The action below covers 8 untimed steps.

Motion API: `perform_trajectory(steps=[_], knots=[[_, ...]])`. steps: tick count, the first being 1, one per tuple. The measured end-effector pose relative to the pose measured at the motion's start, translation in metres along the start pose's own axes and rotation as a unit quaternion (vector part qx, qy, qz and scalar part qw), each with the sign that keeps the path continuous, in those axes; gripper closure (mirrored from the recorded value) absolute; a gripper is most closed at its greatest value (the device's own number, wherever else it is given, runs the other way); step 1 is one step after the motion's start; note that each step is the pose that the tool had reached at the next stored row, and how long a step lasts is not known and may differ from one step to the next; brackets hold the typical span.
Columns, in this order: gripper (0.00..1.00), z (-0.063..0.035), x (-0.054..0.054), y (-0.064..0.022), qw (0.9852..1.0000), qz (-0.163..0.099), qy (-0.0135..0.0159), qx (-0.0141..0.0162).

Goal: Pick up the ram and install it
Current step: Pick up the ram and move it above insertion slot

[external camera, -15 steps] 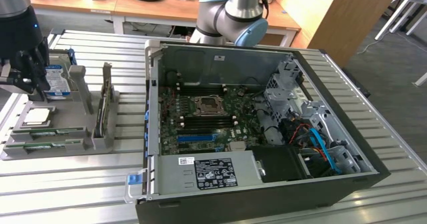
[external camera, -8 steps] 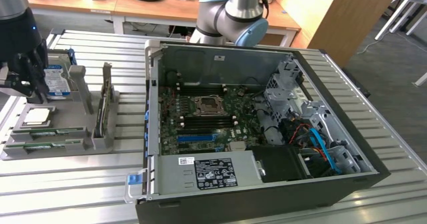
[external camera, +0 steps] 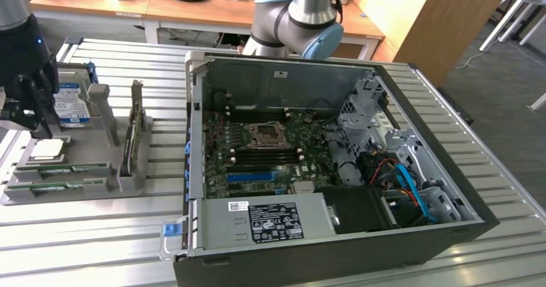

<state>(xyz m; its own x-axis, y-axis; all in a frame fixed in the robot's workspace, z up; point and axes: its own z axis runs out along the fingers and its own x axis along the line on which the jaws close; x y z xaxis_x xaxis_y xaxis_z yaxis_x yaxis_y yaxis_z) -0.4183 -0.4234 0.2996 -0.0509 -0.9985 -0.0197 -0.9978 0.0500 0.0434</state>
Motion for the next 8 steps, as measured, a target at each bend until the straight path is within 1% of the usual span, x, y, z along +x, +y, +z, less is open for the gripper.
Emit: perform_trajectory(steps=[8], knots=[[0.64,-0.0004,0.014,-0.0007,1.0000,0.000,0.0000,0.0000]])
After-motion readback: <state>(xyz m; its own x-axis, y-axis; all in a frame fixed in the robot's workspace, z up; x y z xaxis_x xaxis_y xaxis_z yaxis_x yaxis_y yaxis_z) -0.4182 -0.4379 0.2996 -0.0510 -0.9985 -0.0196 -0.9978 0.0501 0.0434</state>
